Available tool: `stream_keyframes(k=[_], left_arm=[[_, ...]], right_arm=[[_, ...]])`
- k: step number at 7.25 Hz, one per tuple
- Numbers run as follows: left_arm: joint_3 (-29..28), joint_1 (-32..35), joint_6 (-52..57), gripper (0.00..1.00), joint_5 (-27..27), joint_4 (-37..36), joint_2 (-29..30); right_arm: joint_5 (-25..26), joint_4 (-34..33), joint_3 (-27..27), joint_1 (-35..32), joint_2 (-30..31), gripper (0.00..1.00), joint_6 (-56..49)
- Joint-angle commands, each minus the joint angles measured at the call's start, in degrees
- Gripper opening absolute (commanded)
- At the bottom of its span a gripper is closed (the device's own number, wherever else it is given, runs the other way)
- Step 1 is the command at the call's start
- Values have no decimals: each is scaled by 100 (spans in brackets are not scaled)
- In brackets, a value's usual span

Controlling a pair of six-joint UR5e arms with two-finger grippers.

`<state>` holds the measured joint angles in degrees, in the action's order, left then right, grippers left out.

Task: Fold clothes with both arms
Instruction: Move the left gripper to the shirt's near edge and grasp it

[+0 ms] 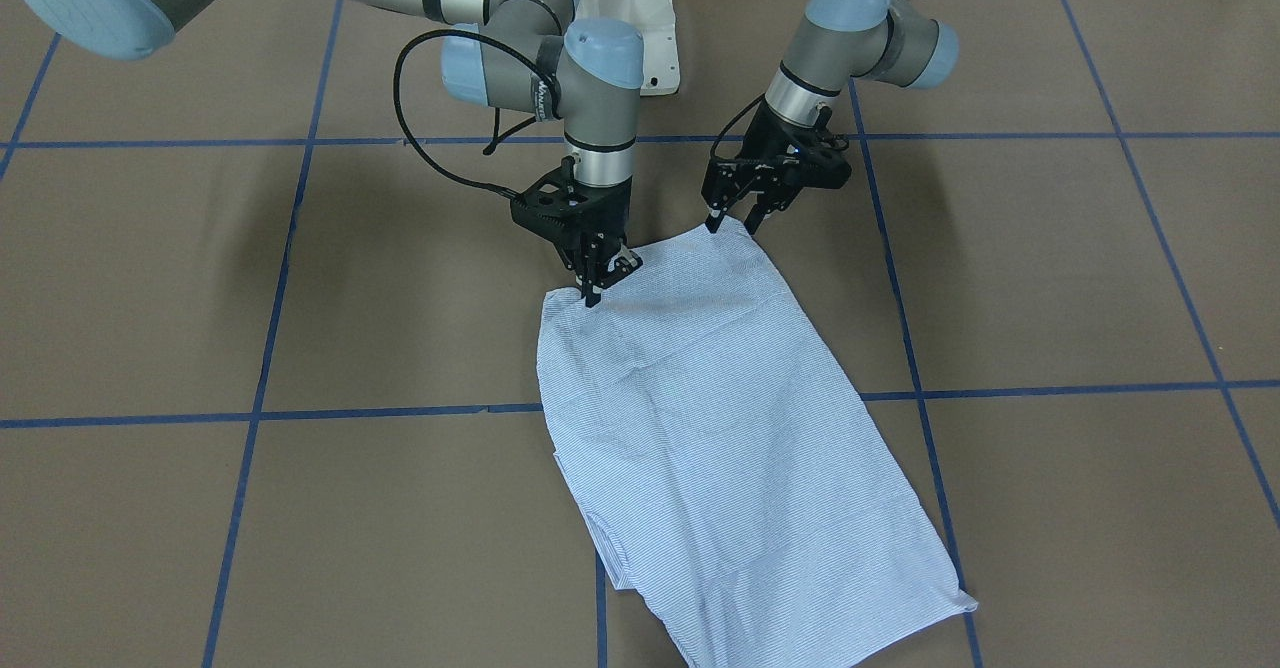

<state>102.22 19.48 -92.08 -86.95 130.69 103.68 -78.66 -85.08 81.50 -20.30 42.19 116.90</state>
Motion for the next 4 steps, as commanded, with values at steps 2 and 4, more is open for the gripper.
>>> stream_keyframes(k=[2,4], left_arm=[[-9,-14,-3,2,11,1,3],[61,-14,-3,0,20,1,47]], right_arm=[[0,0,76,0,17,0,-9],[0,0,137,0,44,0,-35]])
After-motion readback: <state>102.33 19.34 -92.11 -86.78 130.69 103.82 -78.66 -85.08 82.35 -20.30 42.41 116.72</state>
